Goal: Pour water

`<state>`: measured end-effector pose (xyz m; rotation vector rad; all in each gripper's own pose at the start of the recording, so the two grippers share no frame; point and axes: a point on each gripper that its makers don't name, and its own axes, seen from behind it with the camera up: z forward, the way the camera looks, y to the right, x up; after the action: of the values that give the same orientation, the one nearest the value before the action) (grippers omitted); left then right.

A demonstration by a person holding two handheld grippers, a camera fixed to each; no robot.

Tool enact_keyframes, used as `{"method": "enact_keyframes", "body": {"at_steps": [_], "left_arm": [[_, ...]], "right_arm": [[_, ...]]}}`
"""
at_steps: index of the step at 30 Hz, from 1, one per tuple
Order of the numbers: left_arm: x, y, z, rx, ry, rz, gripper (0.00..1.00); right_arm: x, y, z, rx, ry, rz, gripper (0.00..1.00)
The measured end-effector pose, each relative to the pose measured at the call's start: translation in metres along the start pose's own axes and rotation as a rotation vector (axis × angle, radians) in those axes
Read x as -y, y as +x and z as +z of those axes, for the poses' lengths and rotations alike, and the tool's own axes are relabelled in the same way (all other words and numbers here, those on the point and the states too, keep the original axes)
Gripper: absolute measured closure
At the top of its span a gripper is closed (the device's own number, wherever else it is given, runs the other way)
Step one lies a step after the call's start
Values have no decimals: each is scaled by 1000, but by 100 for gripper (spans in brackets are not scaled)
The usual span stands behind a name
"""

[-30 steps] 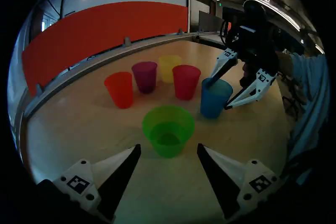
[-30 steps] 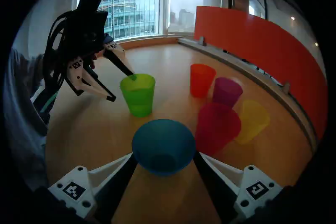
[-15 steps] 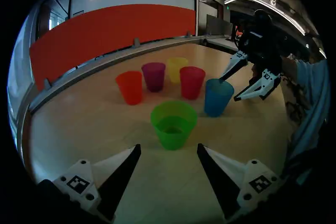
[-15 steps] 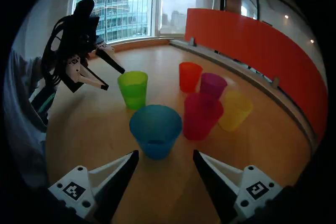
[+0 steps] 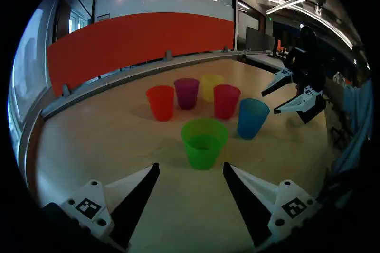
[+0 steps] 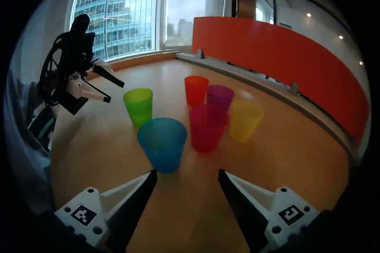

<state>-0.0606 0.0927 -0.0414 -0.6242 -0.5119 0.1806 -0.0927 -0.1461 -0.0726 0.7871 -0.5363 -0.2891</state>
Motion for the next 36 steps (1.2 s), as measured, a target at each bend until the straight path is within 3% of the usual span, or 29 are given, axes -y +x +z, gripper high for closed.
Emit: {"method": "enact_keyframes", "body": {"at_steps": [9, 15, 21, 28, 36], "left_arm": [[14, 10, -7, -82, 81, -43, 0], [28, 15, -12, -128, 145, -83, 0], [42, 30, -27, -204, 224, -115, 0], [50, 49, -45, -298, 309, -115, 0], [62, 58, -55, -357, 390, -120, 0]], "right_arm": [[-17, 7, -19, -78, -103, 74, 0], [-31, 13, -31, -122, -186, 82, 0], [-53, 27, -46, -189, -300, 98, 0], [-82, 48, -68, -292, -439, 122, 0], [-106, 69, -94, -399, -576, 140, 0]]}}
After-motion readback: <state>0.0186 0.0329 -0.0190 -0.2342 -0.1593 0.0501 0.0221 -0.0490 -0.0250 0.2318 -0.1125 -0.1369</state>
